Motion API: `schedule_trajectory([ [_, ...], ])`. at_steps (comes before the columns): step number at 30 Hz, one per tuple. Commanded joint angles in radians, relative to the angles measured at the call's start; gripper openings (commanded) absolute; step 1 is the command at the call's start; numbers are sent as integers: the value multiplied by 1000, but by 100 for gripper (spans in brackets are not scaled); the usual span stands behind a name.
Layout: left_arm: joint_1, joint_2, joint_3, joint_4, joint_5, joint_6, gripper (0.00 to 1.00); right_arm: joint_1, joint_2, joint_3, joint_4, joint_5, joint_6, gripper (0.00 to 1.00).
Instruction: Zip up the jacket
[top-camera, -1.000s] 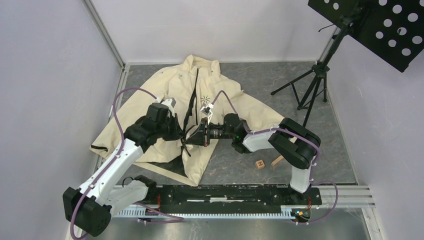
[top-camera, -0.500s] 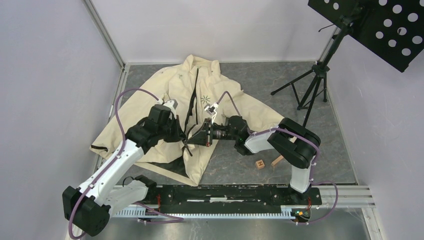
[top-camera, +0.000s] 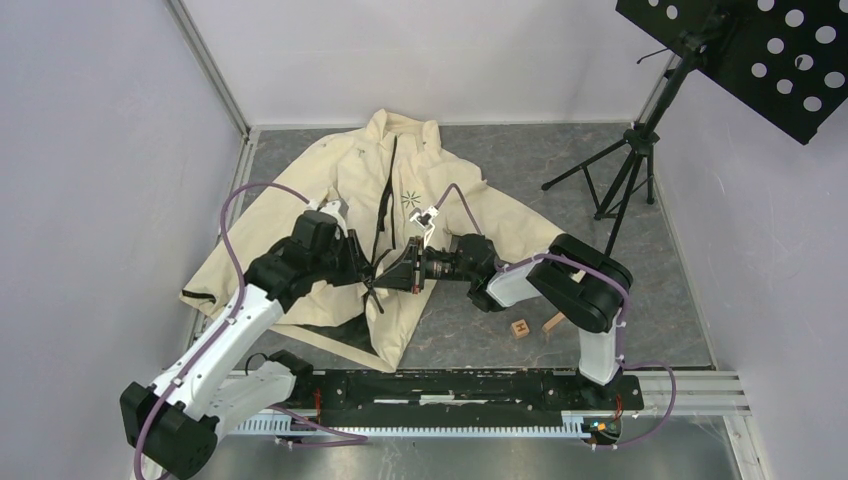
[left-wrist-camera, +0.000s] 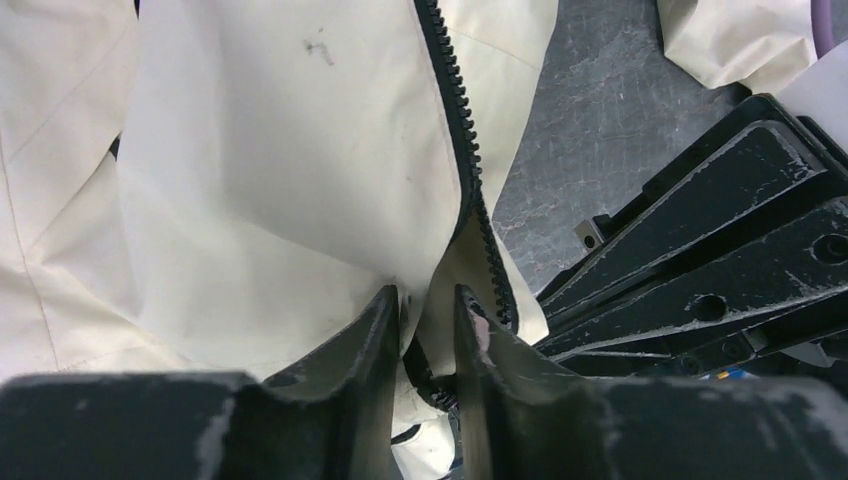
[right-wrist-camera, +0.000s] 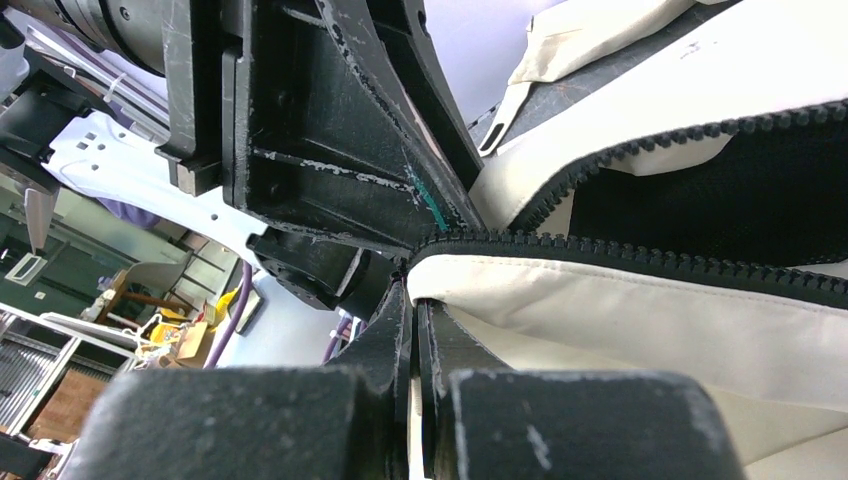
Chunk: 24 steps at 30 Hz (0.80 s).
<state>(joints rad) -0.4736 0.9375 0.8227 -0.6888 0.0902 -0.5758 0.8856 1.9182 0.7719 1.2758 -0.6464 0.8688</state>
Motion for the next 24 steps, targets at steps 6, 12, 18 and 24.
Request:
schedule_trajectory([
  [6, 15, -96, -9, 5, 27, -140, 75, -10, 34, 15, 95, 13, 11, 0],
  [12, 29, -178, -38, -31, 1, -230, 100, -13, 41, 10, 116, 6, 24, 0],
  [18, 52, -397, -203, 18, -26, -479, 91, -14, 42, 3, 128, 1, 27, 0],
  [24, 53, -565, -299, 21, -87, -620, 72, -15, 37, 6, 131, -4, 27, 0],
])
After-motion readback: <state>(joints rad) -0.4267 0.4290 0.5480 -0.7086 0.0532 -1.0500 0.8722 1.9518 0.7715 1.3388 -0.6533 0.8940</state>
